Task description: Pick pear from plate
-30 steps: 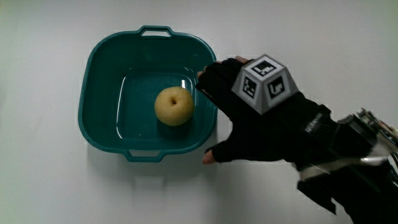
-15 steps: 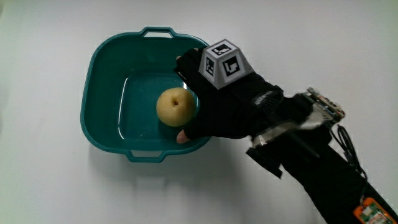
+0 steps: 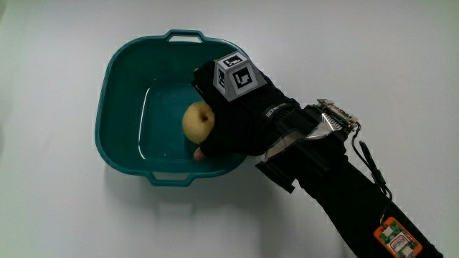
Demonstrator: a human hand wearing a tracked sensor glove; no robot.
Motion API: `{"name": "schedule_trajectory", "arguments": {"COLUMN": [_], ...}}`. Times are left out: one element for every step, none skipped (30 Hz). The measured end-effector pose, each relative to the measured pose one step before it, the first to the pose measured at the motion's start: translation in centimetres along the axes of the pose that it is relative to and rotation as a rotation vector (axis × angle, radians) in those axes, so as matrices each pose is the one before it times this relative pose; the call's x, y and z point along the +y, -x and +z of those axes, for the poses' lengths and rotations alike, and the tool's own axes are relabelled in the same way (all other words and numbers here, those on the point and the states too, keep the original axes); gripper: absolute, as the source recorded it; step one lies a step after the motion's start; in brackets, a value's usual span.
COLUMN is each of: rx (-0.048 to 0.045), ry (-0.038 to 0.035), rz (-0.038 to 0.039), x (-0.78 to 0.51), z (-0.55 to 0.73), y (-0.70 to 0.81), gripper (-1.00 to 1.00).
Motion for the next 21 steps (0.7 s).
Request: {"name": "schedule_trajectory", "arguments": {"rx": [0.00243, -0.00235, -0.00206, 0.00729, -0.00642, -0.00287, 0.01094, -0.00522, 0.00294, -0.00809, -0.00420, 0.01084, 0.00676, -0.00086, 0.01152, -0.00186, 0.01099, 0.00114, -0.01247, 0.00668, -0.00071], "ry": [0.00523, -0.01462, 0.00174, 0.01742, -0.00988, 0.01864, 0.00236, -0.00654, -0.00252, 0.00721, -0.00641, -0.02272, -0.00003, -0.01168, -0.02926, -0.00786, -0.00898, -0.00333, 0.00253, 0.00437, 0.00612], "rz": [0.00216, -0.00908, 0.00765, 0.01751, -0.00674, -0.00585, 0.01254, -0.00799, 0.01189, -0.01374, -0.00946, 0.01954, 0.00392, 0.00231, 0.01263, -0.00494, 0.01565, -0.00266, -0.00763, 0.01339, -0.00202], "x": [0.046, -0.048, -0.046, 0.079, -0.031, 0.131, -0.035, 0.064, 0.038, 0.218, 0.052, -0.129, 0.036, -0.040, -0.195, 0.036, -0.076, 0.054, 0.009, 0.041, 0.032], "z": [-0.005, 0.081, 0.054, -0.070, 0.000, -0.122, 0.023, -0.018, -0.024, -0.147, -0.022, 0.076, -0.002, 0.053, 0.103, -0.006, 0.107, 0.019, 0.025, -0.041, -0.053], "y": [0.022, 0.065, 0.137, 0.070, 0.033, -0.022, 0.040, -0.001, 0.042, -0.060, -0.032, 0.018, -0.058, -0.041, -0.027, -0.075, -0.007, -0.029, 0.069, 0.044, 0.047], "gripper": [0.00, 0.00, 0.00, 0.00, 0.00, 0.00, 0.00, 0.00, 0.00, 0.00, 0.00, 0.04, 0.08, 0.12, 0.16, 0.20, 0.24, 0.28, 0.32, 0.36, 0.40]}}
